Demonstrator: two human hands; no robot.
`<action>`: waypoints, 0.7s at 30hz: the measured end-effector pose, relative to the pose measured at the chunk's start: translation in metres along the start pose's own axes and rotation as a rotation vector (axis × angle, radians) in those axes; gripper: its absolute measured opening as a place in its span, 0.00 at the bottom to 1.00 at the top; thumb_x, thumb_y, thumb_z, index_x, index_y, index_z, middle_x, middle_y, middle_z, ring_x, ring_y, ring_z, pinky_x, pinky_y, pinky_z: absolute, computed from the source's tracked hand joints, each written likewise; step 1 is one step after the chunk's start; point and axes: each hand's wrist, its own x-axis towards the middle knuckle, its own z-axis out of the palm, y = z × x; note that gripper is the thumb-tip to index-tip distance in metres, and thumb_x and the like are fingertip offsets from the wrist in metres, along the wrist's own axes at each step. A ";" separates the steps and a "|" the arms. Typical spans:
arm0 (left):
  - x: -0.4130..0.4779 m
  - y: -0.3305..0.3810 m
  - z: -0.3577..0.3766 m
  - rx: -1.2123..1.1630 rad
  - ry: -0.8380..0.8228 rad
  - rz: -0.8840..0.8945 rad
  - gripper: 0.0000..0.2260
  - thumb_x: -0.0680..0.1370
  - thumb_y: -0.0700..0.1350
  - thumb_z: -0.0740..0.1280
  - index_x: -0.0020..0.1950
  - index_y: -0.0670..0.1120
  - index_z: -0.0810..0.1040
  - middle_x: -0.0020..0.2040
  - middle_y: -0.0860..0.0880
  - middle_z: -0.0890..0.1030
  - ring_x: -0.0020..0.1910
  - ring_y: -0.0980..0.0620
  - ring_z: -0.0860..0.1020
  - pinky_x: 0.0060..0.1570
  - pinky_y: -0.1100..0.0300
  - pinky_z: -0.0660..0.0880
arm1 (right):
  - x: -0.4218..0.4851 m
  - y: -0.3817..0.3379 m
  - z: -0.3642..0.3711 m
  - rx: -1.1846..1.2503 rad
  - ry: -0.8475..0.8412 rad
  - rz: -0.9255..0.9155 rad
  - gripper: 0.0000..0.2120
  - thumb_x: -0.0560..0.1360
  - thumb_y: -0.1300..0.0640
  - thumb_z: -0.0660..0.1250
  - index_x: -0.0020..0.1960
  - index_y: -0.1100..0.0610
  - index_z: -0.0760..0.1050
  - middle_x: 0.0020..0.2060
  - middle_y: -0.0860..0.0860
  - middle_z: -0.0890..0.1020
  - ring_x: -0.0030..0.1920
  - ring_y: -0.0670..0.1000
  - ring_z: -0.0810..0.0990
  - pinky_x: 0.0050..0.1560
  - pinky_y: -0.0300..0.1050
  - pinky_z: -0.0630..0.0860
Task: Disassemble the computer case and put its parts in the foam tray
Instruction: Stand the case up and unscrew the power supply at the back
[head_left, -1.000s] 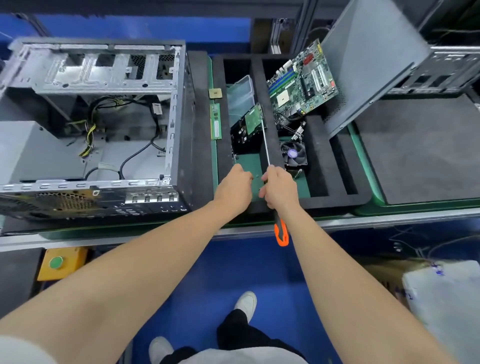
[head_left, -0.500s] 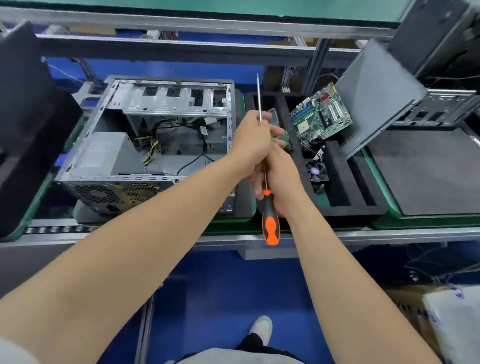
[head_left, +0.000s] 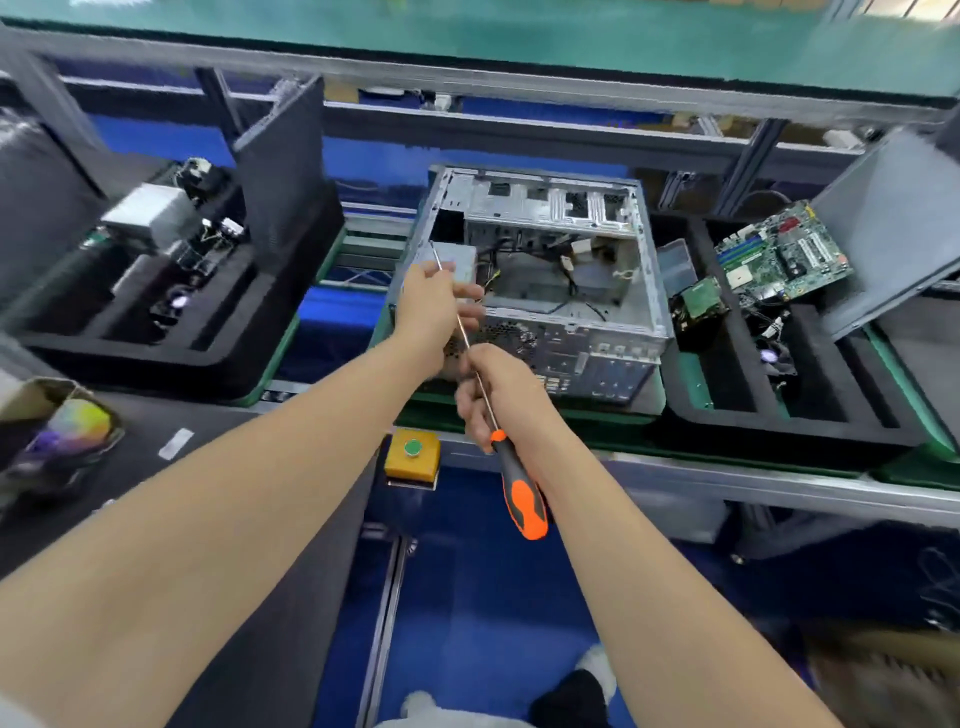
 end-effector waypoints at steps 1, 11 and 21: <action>0.001 -0.003 -0.016 -0.001 0.042 -0.011 0.09 0.86 0.41 0.54 0.63 0.44 0.70 0.37 0.45 0.82 0.26 0.51 0.76 0.26 0.61 0.72 | -0.001 0.008 0.012 -0.017 -0.014 0.026 0.07 0.74 0.55 0.59 0.47 0.59 0.71 0.27 0.57 0.77 0.16 0.55 0.68 0.22 0.39 0.66; -0.009 -0.067 -0.084 -0.015 0.165 -0.341 0.13 0.85 0.44 0.54 0.66 0.46 0.73 0.36 0.47 0.77 0.26 0.52 0.70 0.27 0.61 0.68 | -0.015 0.076 0.057 -0.112 0.031 0.385 0.08 0.78 0.58 0.55 0.43 0.59 0.68 0.27 0.56 0.77 0.16 0.55 0.67 0.22 0.39 0.68; -0.012 -0.105 -0.071 0.125 -0.048 -0.486 0.16 0.86 0.39 0.54 0.71 0.48 0.72 0.54 0.43 0.84 0.42 0.47 0.80 0.38 0.56 0.78 | -0.030 0.111 0.041 -0.042 0.234 0.448 0.07 0.79 0.58 0.57 0.50 0.59 0.71 0.30 0.55 0.79 0.18 0.53 0.66 0.23 0.40 0.68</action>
